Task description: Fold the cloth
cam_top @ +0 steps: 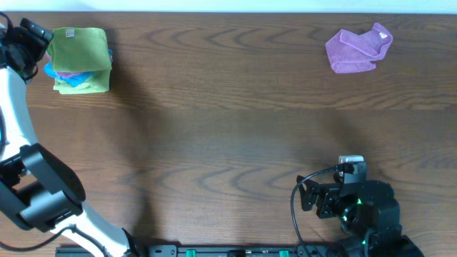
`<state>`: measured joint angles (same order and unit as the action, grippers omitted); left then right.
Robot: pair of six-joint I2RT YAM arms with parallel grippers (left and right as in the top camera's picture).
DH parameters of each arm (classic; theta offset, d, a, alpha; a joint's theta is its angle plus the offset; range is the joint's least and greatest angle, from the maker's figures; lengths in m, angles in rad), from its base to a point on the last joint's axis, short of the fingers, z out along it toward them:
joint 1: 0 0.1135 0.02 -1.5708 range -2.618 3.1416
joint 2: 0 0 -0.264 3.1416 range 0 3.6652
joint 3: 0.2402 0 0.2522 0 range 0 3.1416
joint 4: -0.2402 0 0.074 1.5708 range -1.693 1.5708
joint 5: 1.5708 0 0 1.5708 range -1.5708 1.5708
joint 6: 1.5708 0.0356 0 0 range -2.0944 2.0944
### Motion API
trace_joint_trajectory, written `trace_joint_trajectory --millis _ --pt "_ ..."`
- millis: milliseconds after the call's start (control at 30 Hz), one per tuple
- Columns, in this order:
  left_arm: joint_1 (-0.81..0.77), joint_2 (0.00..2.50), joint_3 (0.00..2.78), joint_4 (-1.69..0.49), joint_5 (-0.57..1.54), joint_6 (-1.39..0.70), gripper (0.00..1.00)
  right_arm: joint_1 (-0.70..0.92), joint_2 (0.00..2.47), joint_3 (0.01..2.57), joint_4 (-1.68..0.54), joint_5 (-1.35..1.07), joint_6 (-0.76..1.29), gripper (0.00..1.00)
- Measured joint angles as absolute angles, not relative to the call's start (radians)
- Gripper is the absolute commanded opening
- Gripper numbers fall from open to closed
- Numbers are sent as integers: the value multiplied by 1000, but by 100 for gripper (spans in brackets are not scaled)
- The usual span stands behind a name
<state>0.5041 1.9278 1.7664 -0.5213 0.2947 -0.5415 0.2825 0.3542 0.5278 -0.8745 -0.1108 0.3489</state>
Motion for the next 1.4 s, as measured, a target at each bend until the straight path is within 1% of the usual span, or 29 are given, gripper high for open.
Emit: trace_joint_trajectory --millis 467,700,833,900,967,1133,1233,1400 --pt "462 1901 1766 -596 564 -550 95 282 354 528 -875 -111 349 99" --pt "450 1901 1766 -611 759 -579 96 282 354 528 -875 -111 349 99" --pt "434 1901 1766 -639 816 -535 96 282 354 528 -874 -111 349 99" --pt "402 1901 1767 -662 803 -494 96 282 354 528 -875 -111 348 99" --pt "329 1901 1768 -703 757 -448 95 282 354 528 -875 -111 349 99" --pt "105 1901 1768 -716 588 -359 95 282 354 528 -875 -111 349 99" --pt "25 1894 1768 -700 501 -307 95 282 354 528 -875 -111 348 99" --pt "-41 1797 1732 -667 353 -242 95 282 354 528 -875 -111 349 99"
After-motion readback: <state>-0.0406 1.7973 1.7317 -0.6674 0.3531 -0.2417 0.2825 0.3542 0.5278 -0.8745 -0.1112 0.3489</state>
